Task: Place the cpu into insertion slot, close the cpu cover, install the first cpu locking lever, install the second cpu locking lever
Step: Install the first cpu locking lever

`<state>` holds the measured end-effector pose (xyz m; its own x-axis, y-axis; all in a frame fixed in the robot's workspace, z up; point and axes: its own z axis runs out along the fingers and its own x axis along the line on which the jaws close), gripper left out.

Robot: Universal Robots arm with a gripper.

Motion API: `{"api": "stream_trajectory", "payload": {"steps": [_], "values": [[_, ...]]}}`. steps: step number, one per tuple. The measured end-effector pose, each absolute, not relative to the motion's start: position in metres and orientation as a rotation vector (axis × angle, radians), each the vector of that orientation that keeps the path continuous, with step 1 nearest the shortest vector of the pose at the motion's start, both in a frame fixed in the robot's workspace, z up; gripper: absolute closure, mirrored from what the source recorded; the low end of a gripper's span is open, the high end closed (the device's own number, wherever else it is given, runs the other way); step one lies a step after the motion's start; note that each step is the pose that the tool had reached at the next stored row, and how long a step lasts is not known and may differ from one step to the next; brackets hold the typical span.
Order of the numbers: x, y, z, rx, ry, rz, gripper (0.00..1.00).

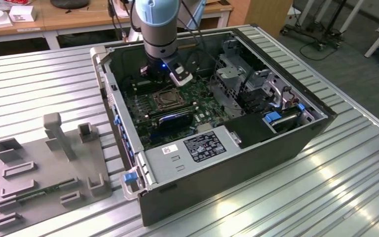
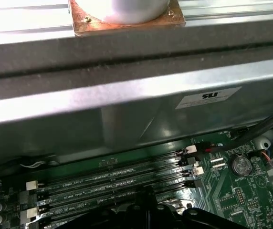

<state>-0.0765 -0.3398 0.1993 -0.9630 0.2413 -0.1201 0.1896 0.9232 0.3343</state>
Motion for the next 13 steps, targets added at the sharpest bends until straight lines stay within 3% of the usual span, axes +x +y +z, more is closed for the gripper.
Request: {"api": "stream_trajectory", "payload": {"steps": [13], "values": [[-0.0751, -0.3403, 0.1903, 0.330, 2.924, 0.485, 0.89]]}}
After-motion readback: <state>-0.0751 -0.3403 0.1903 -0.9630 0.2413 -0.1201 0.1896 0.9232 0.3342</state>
